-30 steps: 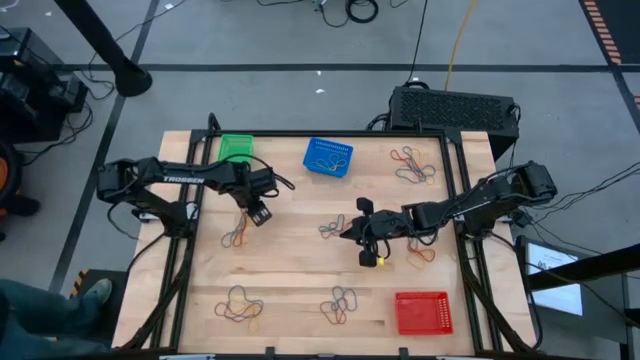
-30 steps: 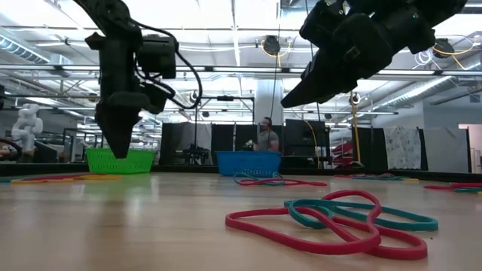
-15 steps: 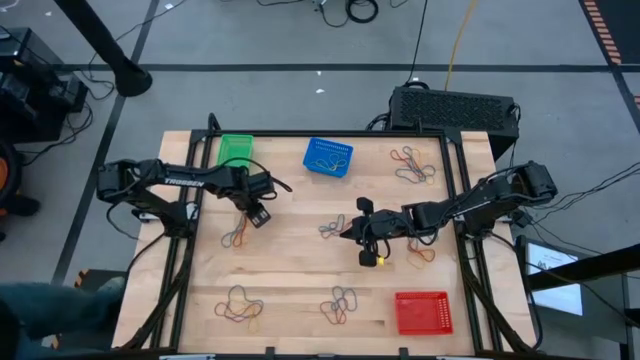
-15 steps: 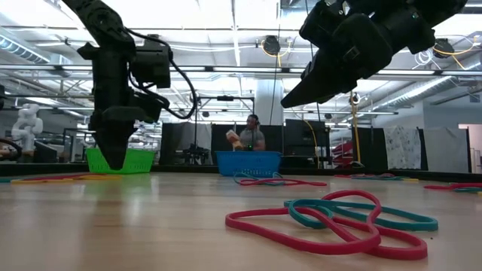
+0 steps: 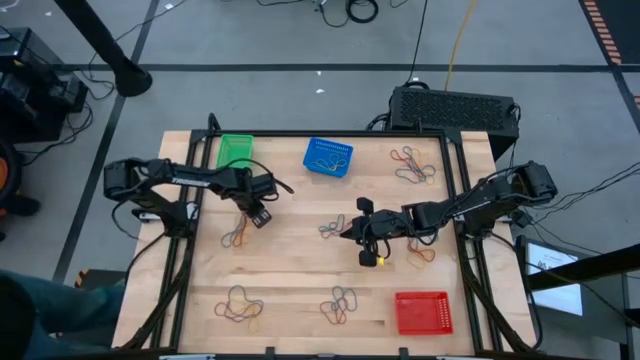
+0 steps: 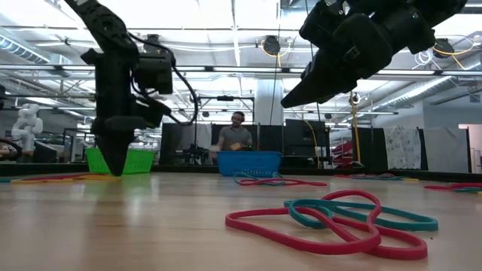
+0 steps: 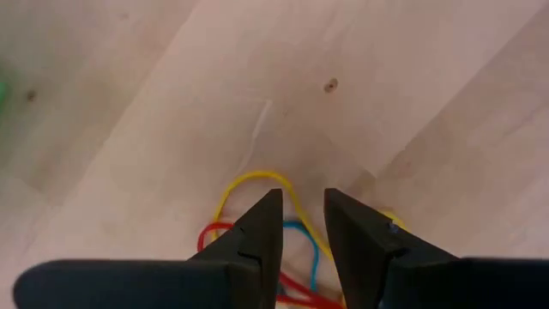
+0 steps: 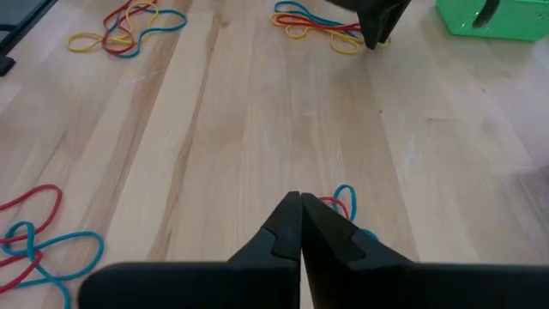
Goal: Sort rubber bands into baskets
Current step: Put the yellow rubber band into the blue bin
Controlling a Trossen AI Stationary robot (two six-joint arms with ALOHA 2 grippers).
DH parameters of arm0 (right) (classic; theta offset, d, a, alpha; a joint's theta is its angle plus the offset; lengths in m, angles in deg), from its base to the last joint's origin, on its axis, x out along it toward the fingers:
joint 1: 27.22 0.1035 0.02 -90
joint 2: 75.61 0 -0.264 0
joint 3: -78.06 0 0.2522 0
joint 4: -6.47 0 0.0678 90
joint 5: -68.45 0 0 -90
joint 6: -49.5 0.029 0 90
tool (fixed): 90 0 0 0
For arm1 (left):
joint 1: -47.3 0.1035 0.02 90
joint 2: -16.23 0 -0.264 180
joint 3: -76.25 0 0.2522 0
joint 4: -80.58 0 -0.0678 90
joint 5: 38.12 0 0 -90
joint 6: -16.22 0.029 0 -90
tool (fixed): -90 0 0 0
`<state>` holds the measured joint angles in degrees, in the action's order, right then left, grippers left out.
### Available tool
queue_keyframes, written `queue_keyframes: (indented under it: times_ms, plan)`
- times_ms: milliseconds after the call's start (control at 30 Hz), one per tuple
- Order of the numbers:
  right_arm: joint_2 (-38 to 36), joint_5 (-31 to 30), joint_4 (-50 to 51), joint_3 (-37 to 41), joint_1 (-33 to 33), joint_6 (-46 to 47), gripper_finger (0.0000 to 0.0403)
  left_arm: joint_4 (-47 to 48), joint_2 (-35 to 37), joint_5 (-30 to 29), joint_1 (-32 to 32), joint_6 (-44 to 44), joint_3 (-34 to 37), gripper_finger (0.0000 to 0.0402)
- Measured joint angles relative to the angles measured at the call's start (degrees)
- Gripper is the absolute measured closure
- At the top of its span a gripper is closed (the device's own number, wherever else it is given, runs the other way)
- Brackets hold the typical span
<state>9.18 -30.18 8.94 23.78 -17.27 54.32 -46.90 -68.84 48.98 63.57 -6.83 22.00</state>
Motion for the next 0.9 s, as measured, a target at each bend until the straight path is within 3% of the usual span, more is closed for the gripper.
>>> queue_keyframes:
  times_ms: [300,500,600,900]
  plan:
    - [0.0,1.6,0.4,0.0,-0.2,0.0,0.0403,-0.2,-3.8,0.6,0.3,1.9,-0.4,0.0313]
    - [0.0,1.5,0.4,0.0,-0.2,0.0,0.0403,0.2,-3.8,2.4,3.0,3.7,-0.3,0.0390]
    - [0.0,1.5,0.4,0.0,-0.2,0.0,0.0403,-0.1,-3.9,2.5,3.6,4.5,-0.3,0.0395]
    - [0.0,1.5,1.2,0.0,-0.1,0.0,0.0403,0.4,6.0,1.4,3.2,5.4,-1.2,0.0400]
